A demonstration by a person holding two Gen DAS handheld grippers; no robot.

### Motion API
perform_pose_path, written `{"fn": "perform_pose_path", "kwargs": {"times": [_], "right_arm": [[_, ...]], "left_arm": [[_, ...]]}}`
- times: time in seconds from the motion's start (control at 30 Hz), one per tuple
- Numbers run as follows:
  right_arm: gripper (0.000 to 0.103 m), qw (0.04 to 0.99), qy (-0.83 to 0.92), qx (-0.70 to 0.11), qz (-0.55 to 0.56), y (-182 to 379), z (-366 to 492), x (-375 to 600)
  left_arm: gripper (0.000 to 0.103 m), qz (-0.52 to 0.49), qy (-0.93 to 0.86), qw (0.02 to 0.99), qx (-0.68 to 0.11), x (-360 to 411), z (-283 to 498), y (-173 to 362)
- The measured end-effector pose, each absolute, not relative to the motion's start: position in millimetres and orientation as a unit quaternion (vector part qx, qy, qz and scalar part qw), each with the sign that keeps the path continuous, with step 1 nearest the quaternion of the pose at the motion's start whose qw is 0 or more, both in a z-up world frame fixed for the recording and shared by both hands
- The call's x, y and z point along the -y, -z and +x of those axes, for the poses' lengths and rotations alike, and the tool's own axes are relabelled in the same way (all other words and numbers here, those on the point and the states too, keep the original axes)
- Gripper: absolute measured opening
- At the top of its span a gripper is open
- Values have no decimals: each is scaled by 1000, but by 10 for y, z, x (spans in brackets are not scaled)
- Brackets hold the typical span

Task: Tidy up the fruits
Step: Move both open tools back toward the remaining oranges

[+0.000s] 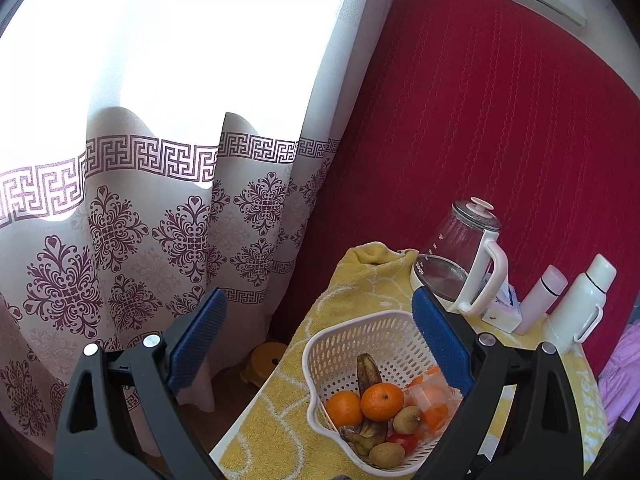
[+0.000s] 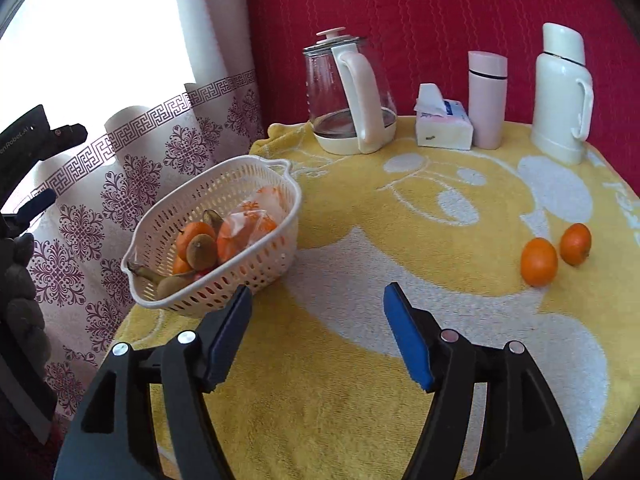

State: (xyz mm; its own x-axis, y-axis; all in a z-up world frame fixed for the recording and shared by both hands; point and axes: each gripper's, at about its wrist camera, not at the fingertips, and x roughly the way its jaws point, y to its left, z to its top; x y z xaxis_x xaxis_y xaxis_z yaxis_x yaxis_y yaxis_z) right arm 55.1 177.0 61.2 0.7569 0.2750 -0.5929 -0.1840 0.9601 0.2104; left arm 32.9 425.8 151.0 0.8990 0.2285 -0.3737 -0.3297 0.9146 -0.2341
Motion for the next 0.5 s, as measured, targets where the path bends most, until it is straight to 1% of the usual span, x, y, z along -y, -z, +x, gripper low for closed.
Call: {"fn": "perform_pose_path", "kwargs": {"times": [0.2, 0.5], "right_arm": [[68, 931, -72, -342, 105, -426, 640, -1349], [68, 927, -47, -354, 118, -281, 696, -1220]], "left_arm": [[95, -123, -131, 969, -172, -4061, 344, -1511], [97, -86, -119, 975, -169, -3851, 355, -1514]]}}
